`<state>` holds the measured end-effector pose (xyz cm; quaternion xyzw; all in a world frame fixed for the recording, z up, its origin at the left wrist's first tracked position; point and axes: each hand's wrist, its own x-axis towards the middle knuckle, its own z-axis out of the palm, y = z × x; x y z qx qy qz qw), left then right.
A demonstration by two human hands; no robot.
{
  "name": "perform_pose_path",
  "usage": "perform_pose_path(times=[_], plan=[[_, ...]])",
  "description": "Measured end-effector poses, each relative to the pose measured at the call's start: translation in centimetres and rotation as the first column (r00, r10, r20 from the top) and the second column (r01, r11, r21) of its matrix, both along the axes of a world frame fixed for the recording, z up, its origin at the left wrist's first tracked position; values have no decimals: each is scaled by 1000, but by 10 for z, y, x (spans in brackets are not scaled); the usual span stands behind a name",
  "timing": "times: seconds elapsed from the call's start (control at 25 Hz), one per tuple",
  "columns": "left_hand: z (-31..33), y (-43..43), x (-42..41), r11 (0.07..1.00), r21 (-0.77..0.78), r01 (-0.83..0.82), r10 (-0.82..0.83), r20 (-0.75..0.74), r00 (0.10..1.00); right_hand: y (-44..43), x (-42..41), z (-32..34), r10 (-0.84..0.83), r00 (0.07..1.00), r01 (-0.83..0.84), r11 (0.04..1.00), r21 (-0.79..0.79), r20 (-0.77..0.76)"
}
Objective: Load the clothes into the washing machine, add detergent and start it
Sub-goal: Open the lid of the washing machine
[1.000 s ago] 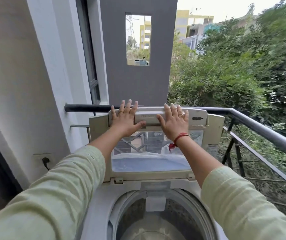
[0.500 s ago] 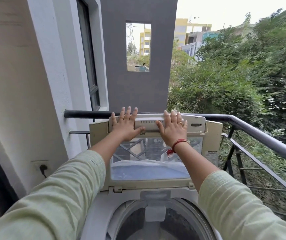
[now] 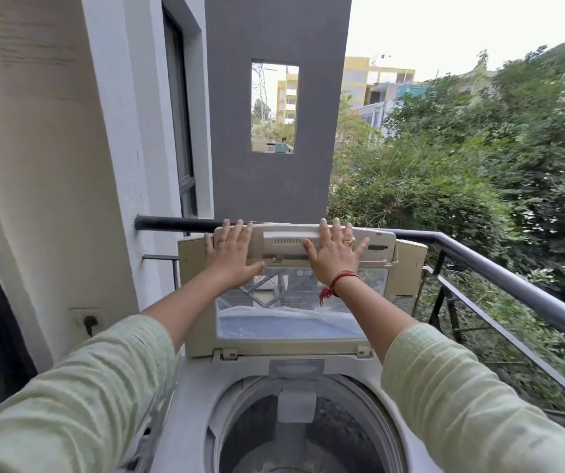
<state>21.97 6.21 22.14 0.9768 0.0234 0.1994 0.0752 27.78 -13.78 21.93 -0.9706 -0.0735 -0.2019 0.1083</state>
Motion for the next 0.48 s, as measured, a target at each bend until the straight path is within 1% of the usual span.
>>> perform_pose_path(times=[0.12, 0.2, 0.32, 0.4, 0.48], plan=[[-1, -4, -10, 1000, -11, 12, -12, 0, 1000, 2, -6, 4, -7, 1000, 7, 999, 34, -2], [-3, -3, -18, 1000, -18, 21, -20, 50, 999, 2, -17, 8, 19, 999, -23, 997, 79, 43], [-7, 2, -32, 996, -76, 35, -23, 155, 988, 5, -43, 20, 89, 983, -116, 978, 172, 160], [-13, 6, -50, 990, -132, 50, -16, 243, 970, 11, -67, 27, 143, 957, -205, 949, 241, 254], [-26, 9, -84, 958, -280, 66, 34, 339, 940, 20, -99, 21, 210, 905, -331, 895, 300, 371]])
